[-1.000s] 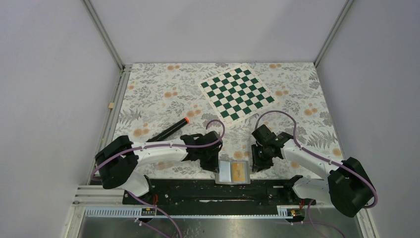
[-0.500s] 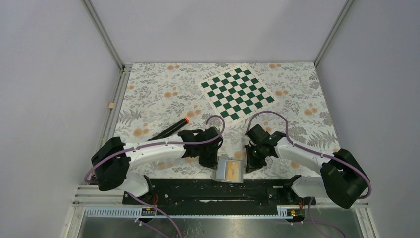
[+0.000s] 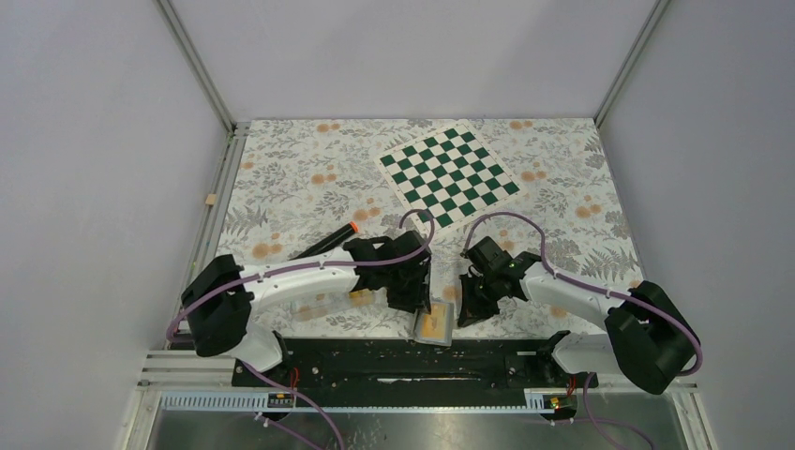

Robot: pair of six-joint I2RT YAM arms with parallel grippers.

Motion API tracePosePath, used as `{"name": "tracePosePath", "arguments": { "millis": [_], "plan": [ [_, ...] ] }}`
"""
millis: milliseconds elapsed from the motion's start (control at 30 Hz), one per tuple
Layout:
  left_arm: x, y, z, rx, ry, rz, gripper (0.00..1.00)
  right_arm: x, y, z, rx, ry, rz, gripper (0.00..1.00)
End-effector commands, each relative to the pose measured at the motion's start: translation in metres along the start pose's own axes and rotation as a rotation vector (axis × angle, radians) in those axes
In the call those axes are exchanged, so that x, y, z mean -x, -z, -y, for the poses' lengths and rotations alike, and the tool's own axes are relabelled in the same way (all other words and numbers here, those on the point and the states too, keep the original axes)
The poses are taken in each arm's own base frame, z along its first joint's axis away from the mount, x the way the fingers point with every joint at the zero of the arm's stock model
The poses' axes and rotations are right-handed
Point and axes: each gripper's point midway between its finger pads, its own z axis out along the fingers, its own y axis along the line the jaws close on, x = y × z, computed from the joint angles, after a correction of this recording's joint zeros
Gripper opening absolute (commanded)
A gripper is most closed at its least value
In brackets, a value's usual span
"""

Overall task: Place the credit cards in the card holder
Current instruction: Close the card holder at the center of the board.

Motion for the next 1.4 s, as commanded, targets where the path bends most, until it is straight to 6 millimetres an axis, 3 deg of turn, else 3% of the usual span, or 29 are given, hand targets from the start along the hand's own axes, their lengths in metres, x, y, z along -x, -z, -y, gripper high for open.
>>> {"name": "tracePosePath", "arguments": {
  "millis": [0,333,633,867,1033,1233,1367],
  "plan": [
    [0.004,-0.002,0.03,-0.102,-0.004,-0.011,0.43,-0.002,0.001,-0.005,0.028,0.003,0.003,0.0],
    [-0.004,-0.018,0.058,-0.258,0.013,-0.047,0.45,-0.003,0.002,-0.005,0.031,-0.001,0.005,0.0],
    [-0.016,-0.056,0.04,-0.24,0.034,-0.088,0.47,-0.003,0.002,-0.006,0.033,-0.002,0.004,0.0],
    [-0.018,-0.068,0.033,-0.237,0.04,-0.081,0.54,-0.005,0.001,-0.004,0.03,-0.004,0.0,0.0],
    [-0.02,-0.078,0.019,-0.184,0.064,-0.08,0.42,-0.005,0.001,-0.005,0.031,-0.002,-0.001,0.0],
    [-0.028,-0.095,-0.009,-0.06,0.101,-0.099,0.19,-0.004,0.004,-0.011,0.057,0.004,0.002,0.0],
    [-0.03,-0.099,-0.023,0.023,0.105,-0.097,0.1,-0.002,0.008,-0.017,0.081,0.014,0.008,0.0]
  ]
}}
